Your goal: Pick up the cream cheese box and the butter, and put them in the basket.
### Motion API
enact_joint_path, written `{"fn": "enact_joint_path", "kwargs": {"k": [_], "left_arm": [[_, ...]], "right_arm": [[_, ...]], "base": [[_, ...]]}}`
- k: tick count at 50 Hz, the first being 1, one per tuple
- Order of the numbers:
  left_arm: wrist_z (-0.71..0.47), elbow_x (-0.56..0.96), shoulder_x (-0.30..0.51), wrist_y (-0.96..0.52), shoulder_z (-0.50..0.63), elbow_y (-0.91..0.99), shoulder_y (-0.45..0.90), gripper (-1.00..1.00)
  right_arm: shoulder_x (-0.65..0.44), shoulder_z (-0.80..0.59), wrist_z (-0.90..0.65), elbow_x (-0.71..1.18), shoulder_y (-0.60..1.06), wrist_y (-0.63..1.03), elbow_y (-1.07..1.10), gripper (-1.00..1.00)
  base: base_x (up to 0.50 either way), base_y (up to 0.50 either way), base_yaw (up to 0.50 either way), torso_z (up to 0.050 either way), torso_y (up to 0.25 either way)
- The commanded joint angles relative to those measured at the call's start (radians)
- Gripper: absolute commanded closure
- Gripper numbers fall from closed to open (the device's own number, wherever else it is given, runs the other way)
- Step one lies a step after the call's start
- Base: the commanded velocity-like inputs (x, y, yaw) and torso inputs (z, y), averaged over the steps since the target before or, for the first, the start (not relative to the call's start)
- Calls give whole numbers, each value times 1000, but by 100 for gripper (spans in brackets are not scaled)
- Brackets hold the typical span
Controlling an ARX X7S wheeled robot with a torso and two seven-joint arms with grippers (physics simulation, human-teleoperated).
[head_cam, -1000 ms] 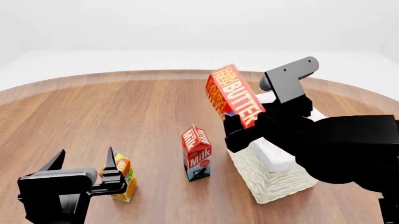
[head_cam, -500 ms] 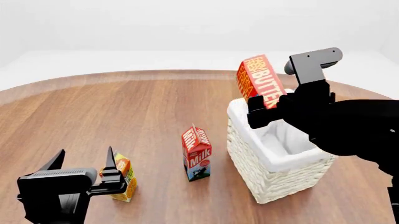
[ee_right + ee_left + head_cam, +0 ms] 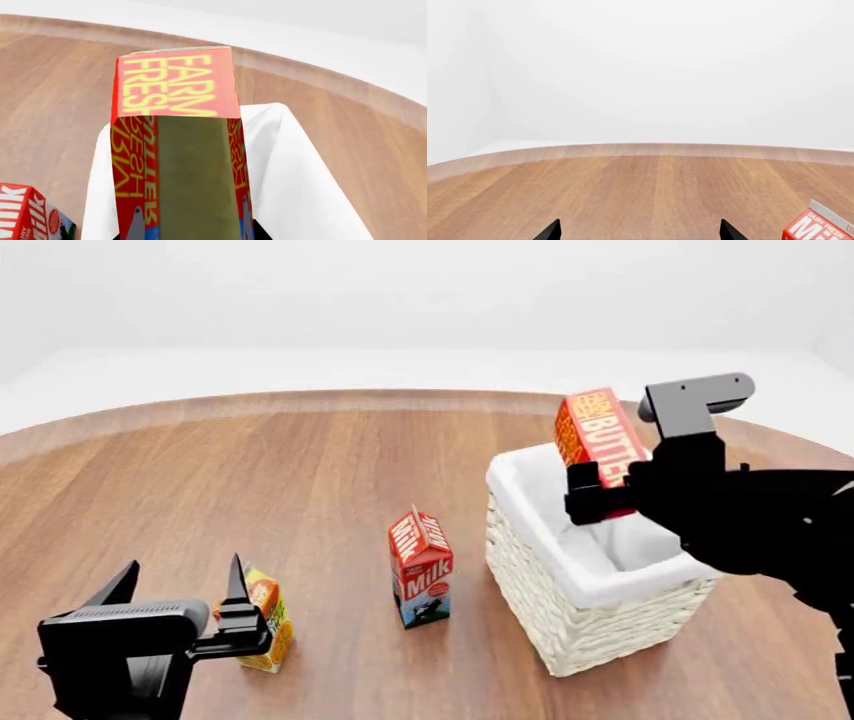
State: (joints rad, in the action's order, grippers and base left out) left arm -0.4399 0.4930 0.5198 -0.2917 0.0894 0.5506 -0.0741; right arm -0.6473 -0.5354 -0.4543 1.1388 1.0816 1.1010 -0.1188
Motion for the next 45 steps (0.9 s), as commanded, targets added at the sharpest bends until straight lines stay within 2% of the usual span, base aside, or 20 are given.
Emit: {"fn": "enact_joint_path", "kwargs": {"k": [1,45], "left_arm": [[0,-1,0,2,3,-5,2,-100],[-4,-2,3,6,12,-7,2,-100]], "right_arm": [[-3,-6,17,-56,18,-3,-16,100],[28,-65,82,-119,-5,-56,-159,100]], "base": [[0,0,0,0,11],[0,0,0,0,1]]}}
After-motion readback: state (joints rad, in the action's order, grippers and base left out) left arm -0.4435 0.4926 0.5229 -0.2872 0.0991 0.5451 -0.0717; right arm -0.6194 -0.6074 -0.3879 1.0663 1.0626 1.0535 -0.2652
